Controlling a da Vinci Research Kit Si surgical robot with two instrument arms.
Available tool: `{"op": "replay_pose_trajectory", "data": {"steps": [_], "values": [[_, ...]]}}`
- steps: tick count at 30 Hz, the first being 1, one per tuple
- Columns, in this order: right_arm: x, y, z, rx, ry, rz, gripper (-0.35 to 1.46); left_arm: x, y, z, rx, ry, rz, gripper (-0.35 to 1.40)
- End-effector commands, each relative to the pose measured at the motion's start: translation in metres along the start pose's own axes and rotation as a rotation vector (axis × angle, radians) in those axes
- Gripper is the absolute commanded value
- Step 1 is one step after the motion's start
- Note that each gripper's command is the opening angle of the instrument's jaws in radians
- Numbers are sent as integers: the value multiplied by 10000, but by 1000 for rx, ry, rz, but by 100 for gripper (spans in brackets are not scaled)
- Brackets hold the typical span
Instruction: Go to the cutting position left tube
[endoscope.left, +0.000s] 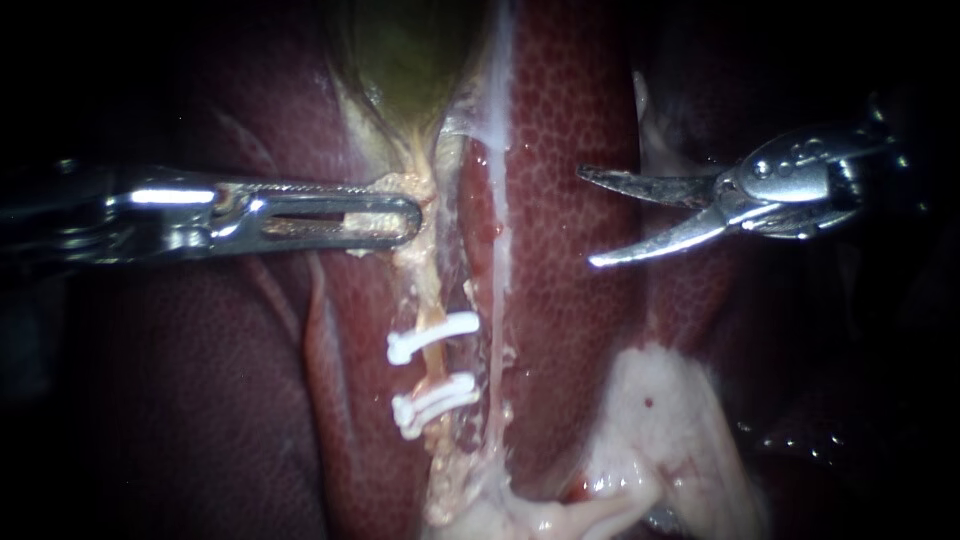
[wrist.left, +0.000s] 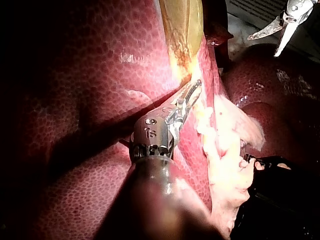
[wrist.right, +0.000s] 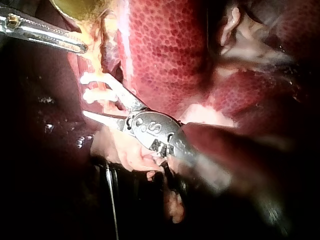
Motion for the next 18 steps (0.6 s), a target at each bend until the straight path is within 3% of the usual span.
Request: {"op": "replay_pose_trajectory", "data": {"steps": [1,10,14,18], "values": [[0,0,0,0,0,0,143,0,0,0,1,0,0,-35],[-1,1,1,-1,0,0,143,-6,2,-13,9,5,-3,-35],[-2,2,2,-2,0,0,143,-20,4,-31,4,8,-9,-35],[-3,3,2,-2,-1,0,143,-39,6,-52,-3,-16,-22,-35]]}}
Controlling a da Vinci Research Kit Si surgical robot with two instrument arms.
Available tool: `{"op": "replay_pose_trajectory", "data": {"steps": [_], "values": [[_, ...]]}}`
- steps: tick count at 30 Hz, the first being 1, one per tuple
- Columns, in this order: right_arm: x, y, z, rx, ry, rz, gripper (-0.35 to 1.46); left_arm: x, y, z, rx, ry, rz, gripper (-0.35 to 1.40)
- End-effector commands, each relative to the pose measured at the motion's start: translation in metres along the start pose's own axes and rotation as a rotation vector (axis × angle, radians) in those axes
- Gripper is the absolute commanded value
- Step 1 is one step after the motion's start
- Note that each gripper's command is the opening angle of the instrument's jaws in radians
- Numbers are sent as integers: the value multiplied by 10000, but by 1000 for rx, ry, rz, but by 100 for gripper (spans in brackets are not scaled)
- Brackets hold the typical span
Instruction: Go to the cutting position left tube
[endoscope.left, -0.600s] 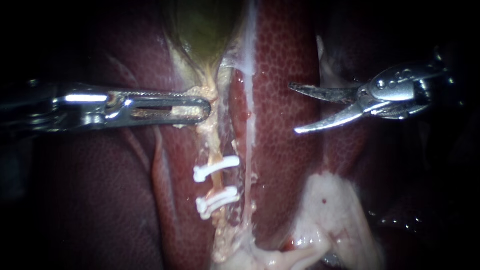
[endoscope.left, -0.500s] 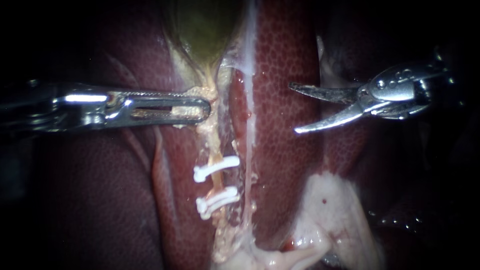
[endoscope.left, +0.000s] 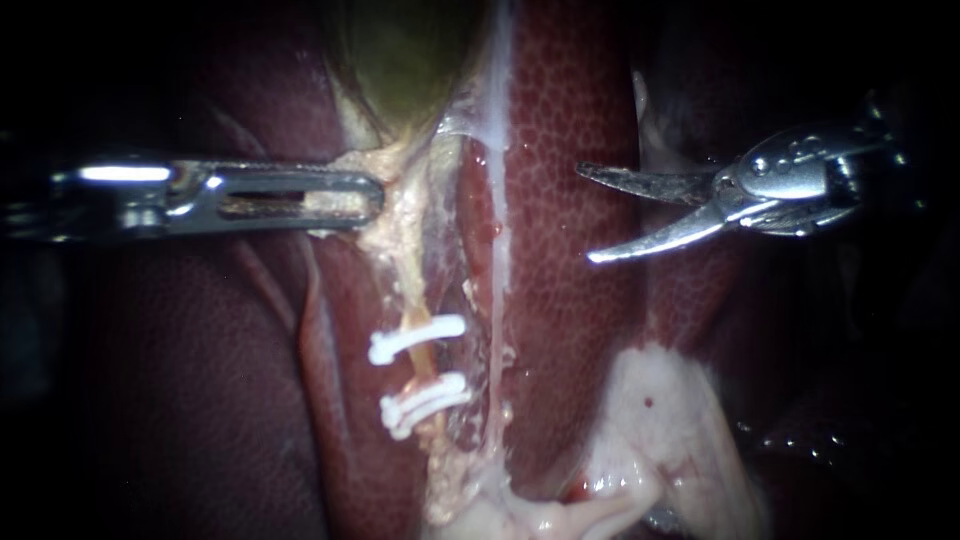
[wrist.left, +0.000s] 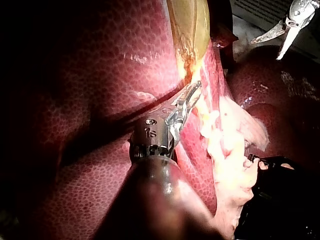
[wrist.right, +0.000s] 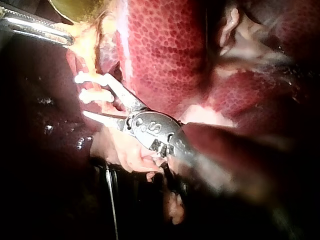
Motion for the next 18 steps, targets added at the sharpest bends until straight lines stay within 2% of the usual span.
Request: {"op": "replay_pose_trajectory", "data": {"steps": [1,5,9,18], "values": [[0,0,0,0,0,0,143,-5,0,-5,-2,-10,-4,-35],[0,0,0,0,0,0,143,-22,1,-27,-9,-34,-11,-35],[0,0,1,0,0,0,143,-30,-1,-38,-11,-45,-12,-35],[-5,-1,6,6,5,-3,143,-32,-5,-42,-11,-50,-8,-35]]}}
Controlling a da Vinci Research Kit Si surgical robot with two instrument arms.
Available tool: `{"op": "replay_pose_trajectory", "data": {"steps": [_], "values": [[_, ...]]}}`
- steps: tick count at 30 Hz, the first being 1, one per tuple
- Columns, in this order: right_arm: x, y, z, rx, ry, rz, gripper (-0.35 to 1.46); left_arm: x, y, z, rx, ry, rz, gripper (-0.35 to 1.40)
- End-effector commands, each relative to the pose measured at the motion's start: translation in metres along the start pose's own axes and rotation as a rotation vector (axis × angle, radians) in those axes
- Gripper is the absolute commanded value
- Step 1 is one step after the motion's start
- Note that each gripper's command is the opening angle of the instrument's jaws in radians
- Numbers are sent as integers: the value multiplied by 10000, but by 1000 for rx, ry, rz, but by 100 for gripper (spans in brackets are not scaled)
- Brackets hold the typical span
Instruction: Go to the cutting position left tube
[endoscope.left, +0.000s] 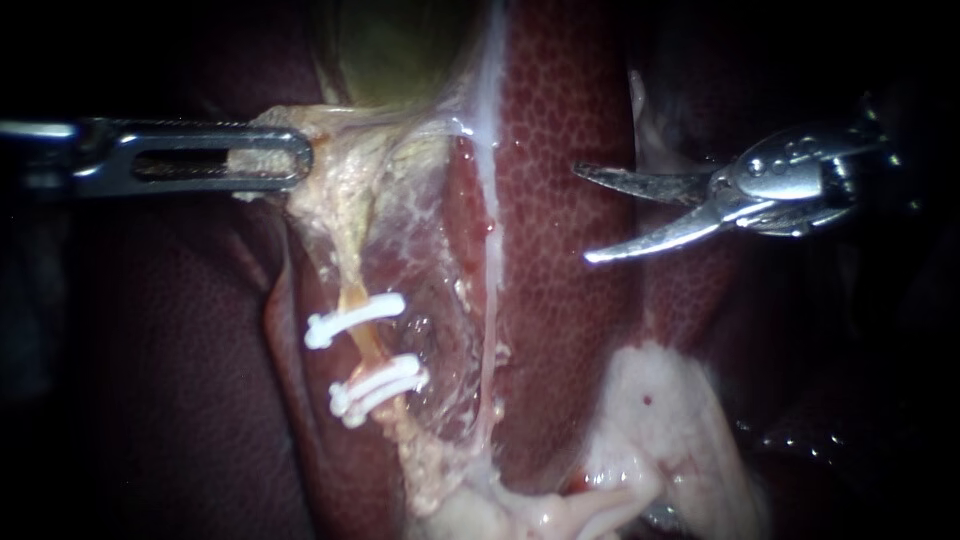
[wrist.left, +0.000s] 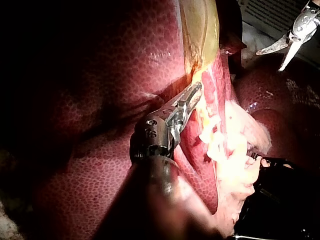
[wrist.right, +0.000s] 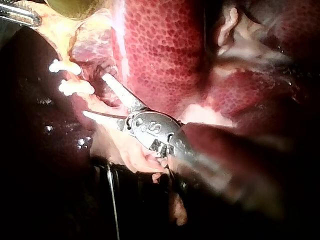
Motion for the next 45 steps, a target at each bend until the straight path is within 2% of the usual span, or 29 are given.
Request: {"op": "replay_pose_trajectory", "data": {"steps": [1,5,8,19,25,28,35,45], "values": [[-2,-1,2,3,0,-2,143,0,0,0,-1,0,0,-35],[-15,-2,16,17,-13,-10,143,0,0,0,-1,0,0,-35],[-30,-4,36,30,-26,-13,143,0,0,0,-1,0,0,-35],[-106,-18,133,115,-78,51,143,0,1,-1,0,0,0,-35],[-139,-25,168,154,-88,80,143,0,1,-2,0,0,0,-35],[-146,-28,180,175,-87,92,143,0,1,-2,0,0,0,-35],[-153,-35,198,199,-88,107,143,0,1,-2,0,0,0,-35],[-150,-38,207,214,-88,113,143,0,0,-2,0,0,0,-35]]}}
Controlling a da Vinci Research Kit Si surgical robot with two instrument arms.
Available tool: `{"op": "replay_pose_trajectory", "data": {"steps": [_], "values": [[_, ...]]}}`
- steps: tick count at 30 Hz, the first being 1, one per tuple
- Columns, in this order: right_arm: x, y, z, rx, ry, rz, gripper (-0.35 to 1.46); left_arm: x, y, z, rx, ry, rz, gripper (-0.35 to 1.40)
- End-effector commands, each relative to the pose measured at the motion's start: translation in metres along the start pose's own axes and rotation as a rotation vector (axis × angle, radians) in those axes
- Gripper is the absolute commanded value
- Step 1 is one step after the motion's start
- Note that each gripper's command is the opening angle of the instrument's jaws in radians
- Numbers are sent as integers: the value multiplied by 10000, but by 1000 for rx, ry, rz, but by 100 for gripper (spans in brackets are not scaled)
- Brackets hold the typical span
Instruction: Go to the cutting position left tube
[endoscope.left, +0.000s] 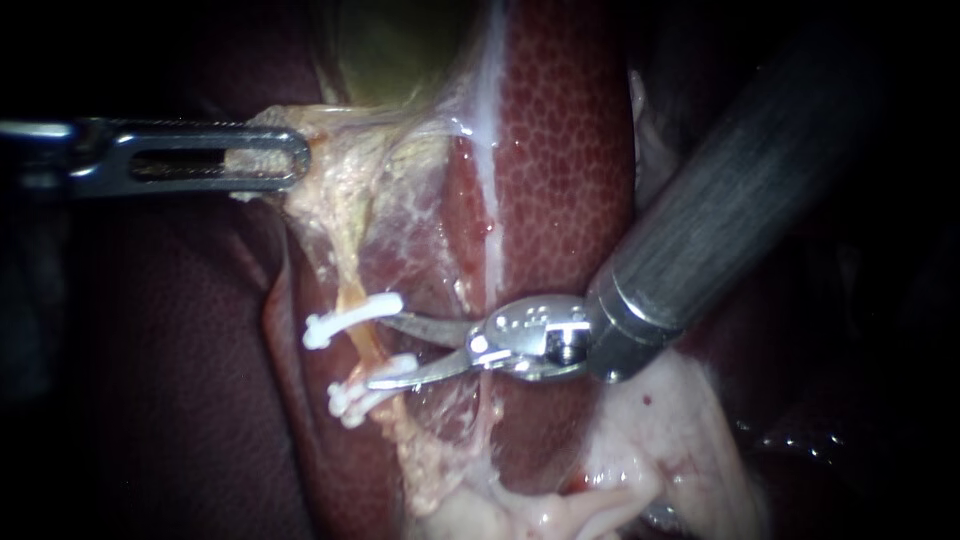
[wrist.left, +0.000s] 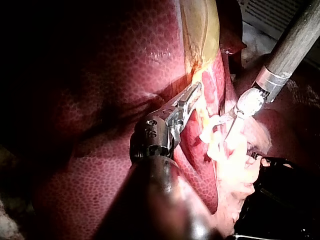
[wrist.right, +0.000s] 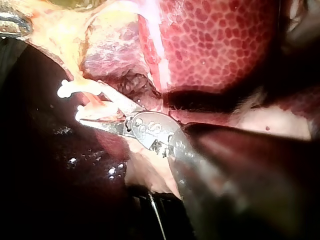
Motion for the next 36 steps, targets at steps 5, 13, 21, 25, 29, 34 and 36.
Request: {"op": "replay_pose_trajectory", "data": {"steps": [5,13,21,25,29,34,36], "values": [[1,-3,6,14,-1,-4,143,0,0,0,0,0,0,-35],[-3,-6,23,57,-5,4,143,0,0,1,-1,0,0,-35],[1,-4,38,83,-7,11,142,0,-1,2,-1,0,0,-35],[5,-2,43,91,-7,22,140,0,-1,2,-2,-1,0,-35],[10,1,51,92,-7,34,140,0,-2,3,-2,-1,-1,-35],[14,4,60,88,-6,53,138,-1,-3,4,-3,-1,5,-35],[15,6,64,86,-9,60,138,-1,-3,4,-3,-1,5,-35]]}}
